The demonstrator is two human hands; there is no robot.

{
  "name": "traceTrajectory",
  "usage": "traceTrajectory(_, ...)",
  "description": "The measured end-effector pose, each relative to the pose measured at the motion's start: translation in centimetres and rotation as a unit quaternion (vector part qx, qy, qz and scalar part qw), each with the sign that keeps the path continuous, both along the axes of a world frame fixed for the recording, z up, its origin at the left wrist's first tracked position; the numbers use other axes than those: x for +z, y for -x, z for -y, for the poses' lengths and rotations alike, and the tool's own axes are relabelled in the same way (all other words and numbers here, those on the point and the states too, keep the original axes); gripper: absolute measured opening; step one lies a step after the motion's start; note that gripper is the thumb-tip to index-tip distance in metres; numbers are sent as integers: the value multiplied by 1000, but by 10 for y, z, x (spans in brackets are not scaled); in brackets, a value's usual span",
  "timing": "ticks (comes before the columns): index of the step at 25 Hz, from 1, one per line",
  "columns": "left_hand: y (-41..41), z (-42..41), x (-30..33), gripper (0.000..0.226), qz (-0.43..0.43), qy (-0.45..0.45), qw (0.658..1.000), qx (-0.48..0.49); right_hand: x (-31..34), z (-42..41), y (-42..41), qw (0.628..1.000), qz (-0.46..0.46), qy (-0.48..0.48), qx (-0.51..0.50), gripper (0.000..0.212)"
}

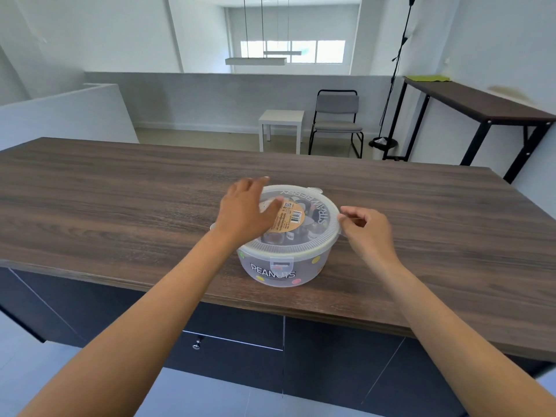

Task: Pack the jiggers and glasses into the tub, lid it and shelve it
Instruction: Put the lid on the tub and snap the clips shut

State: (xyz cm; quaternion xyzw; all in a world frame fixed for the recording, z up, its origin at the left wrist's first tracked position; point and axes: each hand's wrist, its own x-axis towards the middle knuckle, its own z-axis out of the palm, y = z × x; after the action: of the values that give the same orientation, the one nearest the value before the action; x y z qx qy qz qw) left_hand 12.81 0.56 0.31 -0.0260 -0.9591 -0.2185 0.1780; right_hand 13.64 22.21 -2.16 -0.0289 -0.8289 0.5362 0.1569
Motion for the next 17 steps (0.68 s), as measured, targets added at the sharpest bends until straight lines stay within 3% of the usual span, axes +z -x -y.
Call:
traceTrajectory(3,16,-17,-3,59,102,93,989,-44,-4,2,-19,996,-67,-42,-43,25)
traceTrajectory(6,24,-18,-15,61,186,124,973,-59,-13,10,-35,993,-90,-44,-60,26)
traceTrajectory(17,28,-18,-24,64,177,137,973,-60,-23,46,-40,992,-55,30,-110,41)
